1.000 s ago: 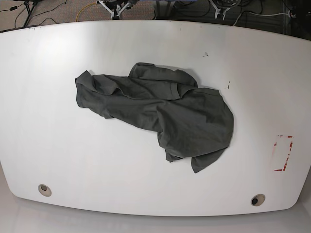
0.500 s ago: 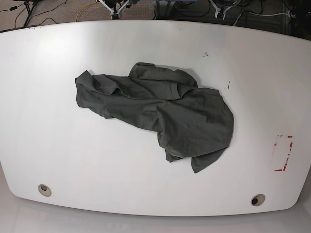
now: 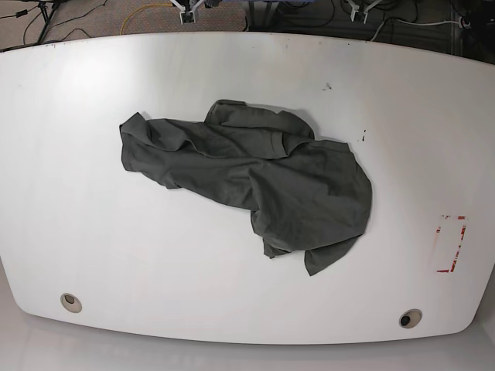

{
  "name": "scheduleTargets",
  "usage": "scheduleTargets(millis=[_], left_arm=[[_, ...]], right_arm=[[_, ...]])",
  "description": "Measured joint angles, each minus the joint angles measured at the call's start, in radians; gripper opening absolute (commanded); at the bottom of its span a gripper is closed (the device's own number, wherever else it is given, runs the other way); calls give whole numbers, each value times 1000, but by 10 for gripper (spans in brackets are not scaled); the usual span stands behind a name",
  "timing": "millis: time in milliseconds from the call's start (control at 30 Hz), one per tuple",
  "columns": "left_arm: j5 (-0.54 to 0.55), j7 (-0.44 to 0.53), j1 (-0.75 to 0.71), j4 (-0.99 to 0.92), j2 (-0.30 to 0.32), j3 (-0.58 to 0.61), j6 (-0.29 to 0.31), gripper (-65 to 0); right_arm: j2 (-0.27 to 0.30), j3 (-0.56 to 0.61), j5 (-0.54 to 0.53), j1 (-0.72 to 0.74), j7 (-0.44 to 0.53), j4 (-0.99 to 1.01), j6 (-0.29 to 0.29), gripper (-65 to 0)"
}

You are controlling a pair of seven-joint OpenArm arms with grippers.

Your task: Layout the t-shirt on the table in an organized manner, then fold the t-shirt properly

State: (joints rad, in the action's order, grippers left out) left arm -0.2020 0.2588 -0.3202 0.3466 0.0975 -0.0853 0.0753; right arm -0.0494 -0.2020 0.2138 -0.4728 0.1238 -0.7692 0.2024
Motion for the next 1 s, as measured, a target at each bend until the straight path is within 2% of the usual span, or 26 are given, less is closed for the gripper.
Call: scheduleTargets(millis=[600, 1000], left_arm=[[0, -10, -355, 611, -3, -2, 4, -533], [-2, -6, -525, 870, -2, -110, 2, -533]], right_arm=[[-31, 1, 0, -267, -8, -393, 6, -433], [-26, 1, -1, -436, -4, -632, 6, -433]])
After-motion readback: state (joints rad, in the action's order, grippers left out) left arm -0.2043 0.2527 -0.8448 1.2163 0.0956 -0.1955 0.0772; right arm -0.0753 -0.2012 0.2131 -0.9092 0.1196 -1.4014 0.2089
